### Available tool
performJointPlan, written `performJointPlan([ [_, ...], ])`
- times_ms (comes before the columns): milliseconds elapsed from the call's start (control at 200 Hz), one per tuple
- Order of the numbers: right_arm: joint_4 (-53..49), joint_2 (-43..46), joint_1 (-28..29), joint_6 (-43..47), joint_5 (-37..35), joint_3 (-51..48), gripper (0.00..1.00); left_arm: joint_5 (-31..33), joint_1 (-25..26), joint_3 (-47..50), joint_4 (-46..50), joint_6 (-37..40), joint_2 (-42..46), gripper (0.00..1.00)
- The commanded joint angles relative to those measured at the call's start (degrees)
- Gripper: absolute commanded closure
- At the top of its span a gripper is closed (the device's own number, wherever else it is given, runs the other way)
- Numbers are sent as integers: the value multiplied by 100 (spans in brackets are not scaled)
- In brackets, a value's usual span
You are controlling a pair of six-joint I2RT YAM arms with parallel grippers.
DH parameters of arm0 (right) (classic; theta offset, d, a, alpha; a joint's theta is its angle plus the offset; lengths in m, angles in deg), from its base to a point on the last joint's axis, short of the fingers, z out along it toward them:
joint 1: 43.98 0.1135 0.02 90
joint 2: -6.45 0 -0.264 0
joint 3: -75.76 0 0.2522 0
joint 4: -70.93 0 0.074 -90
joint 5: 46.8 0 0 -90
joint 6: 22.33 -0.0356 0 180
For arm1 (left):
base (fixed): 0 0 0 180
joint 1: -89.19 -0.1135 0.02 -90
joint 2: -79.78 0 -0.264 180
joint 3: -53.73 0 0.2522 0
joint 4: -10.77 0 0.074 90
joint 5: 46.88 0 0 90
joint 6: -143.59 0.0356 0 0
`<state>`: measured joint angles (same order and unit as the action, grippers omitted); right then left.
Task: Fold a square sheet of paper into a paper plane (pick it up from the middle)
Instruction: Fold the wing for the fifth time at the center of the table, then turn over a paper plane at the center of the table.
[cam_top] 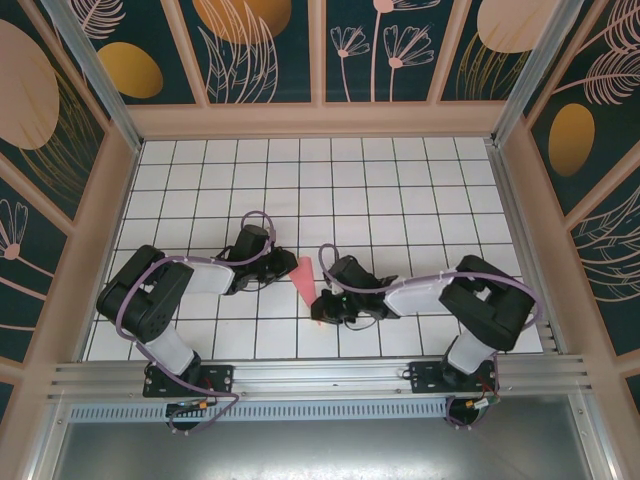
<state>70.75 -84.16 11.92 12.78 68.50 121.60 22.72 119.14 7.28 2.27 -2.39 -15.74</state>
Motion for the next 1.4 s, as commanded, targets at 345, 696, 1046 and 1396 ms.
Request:
performJointPlan([
  [345,-1359,1867,-632,-30,-2375,-192,64,1159,99,-984,2134,629,1060,65],
  [696,-531,1874,-860,-237,-2907,-421,48,3262,752,-1568,4756,453,1888,54],
  [1046,-569,2031,-1193,-186,-2640,-765,44,3701,2005,-2522,5311,-154,729,47],
  [1396,-178,2246,-1345,-255,-2285,-1170,42,3881,2235,-3418,5988,-344,-513,33],
])
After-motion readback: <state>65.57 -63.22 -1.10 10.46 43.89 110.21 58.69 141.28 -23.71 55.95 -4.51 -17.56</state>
